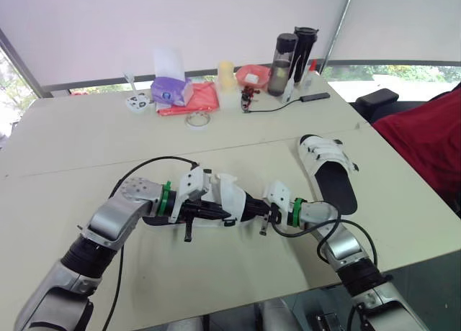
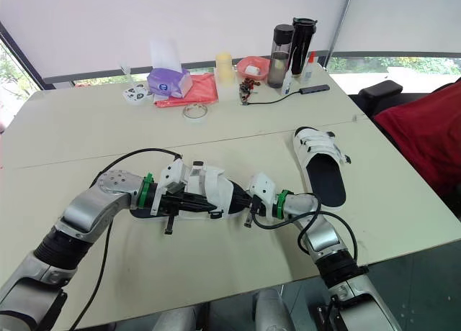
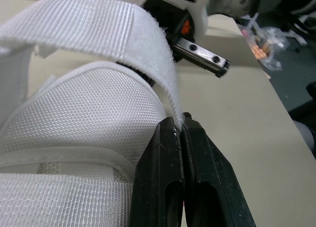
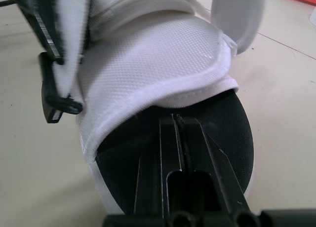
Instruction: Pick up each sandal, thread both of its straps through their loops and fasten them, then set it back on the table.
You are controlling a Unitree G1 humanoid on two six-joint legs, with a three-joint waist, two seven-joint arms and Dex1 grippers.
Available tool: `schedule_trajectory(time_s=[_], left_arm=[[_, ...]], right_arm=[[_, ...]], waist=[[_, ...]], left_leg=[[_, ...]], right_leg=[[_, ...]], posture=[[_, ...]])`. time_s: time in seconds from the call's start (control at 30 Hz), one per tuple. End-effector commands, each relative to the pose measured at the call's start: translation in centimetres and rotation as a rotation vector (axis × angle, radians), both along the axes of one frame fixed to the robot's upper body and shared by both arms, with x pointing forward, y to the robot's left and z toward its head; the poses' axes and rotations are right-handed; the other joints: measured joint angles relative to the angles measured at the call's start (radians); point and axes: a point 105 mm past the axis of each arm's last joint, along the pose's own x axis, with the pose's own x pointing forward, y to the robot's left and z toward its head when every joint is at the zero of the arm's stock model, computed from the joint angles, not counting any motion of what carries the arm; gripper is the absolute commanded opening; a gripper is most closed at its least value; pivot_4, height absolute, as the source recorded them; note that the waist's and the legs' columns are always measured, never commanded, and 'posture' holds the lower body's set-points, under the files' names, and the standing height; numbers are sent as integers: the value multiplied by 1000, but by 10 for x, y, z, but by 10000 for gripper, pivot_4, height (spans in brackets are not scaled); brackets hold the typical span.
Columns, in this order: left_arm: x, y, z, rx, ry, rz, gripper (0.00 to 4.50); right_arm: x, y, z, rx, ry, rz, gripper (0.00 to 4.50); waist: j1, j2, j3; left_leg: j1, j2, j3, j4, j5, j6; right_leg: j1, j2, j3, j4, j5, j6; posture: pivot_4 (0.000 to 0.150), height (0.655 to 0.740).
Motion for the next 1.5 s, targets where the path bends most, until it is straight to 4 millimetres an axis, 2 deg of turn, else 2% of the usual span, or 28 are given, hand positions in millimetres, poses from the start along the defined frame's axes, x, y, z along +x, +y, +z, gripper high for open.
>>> schedule_trajectory(time_s=[0.03,0.1,0.23,0.27,0.33,0.57,0.67,0.77,0.87,0.97,1.13,1.3,1.5], left_arm=[[0,13,-18,99,34,25,470],[2,13,-16,78,39,40,470],[5,10,4,-41,88,91,470],[5,11,8,-61,100,98,2902],[3,14,13,-87,117,115,8589],[-1,28,23,-129,143,185,43792],[-2,32,33,-169,153,223,44583],[-18,36,38,-150,147,207,44583],[-47,39,25,-111,254,166,44583],[-59,38,18,-116,318,157,44583],[-58,32,3,-110,325,184,44583],[-46,19,-8,-137,339,217,44583],[-42,8,-12,-167,374,198,44583]], right_arm=[[-4,-6,-33,-94,97,-30,0],[-4,-6,-33,-94,98,-31,0],[-4,-6,-33,-91,101,-35,0],[-4,-6,-34,-91,102,-35,0],[-4,-6,-34,-92,104,-35,0],[-4,-6,-35,-92,106,-32,0],[-3,-6,-35,-93,107,-31,0],[-3,-7,-35,-94,107,-30,0],[-3,-6,-36,-94,110,-26,0],[-3,-4,-37,-93,112,-21,0],[-4,-2,-38,-90,115,-10,0],[-5,-1,-39,-92,118,-4,0],[-4,-5,-38,-100,115,-5,0]], waist=[[0,0,0],[0,0,0],[0,0,0],[0,0,0],[0,0,0],[1,0,0],[1,0,0],[-1,0,1],[-2,0,1],[2,0,1],[0,-1,1],[0,-1,1],[2,-1,0]], left_leg=[[0,1,0,0,0,0],[0,2,0,0,0,0],[0,3,0,0,0,1],[0,3,0,0,0,1],[0,4,1,0,0,1],[0,4,0,0,0,0],[0,4,0,0,-1,-1],[-1,4,0,0,-1,-1],[0,5,2,-1,-1,-1],[-1,5,2,-1,-1,-2],[-1,6,2,1,-3,-4],[-2,6,5,1,-3,-5],[-2,7,5,0,-3,-4]], right_leg=[[0,0,0,0,0,0],[0,1,0,0,0,0],[-1,3,0,0,0,-1],[-1,4,0,0,0,-1],[-1,5,0,0,0,-1],[-1,5,0,0,1,-1],[-1,4,0,0,1,-1],[-2,3,0,0,1,-1],[-3,3,0,0,1,-2],[-3,2,0,0,1,-2],[-6,0,-2,-4,1,-4],[-5,-2,-3,-5,2,-5],[-6,0,-5,-3,3,-6]], posture=[[1500,7400],[1500,7400],[1500,7400],[1500,7400],[1500,7400],[1500,7400],[1500,7400],[1500,7400],[1500,7400],[1500,7400],[1500,7400],[1500,7400],[1500,7400]])
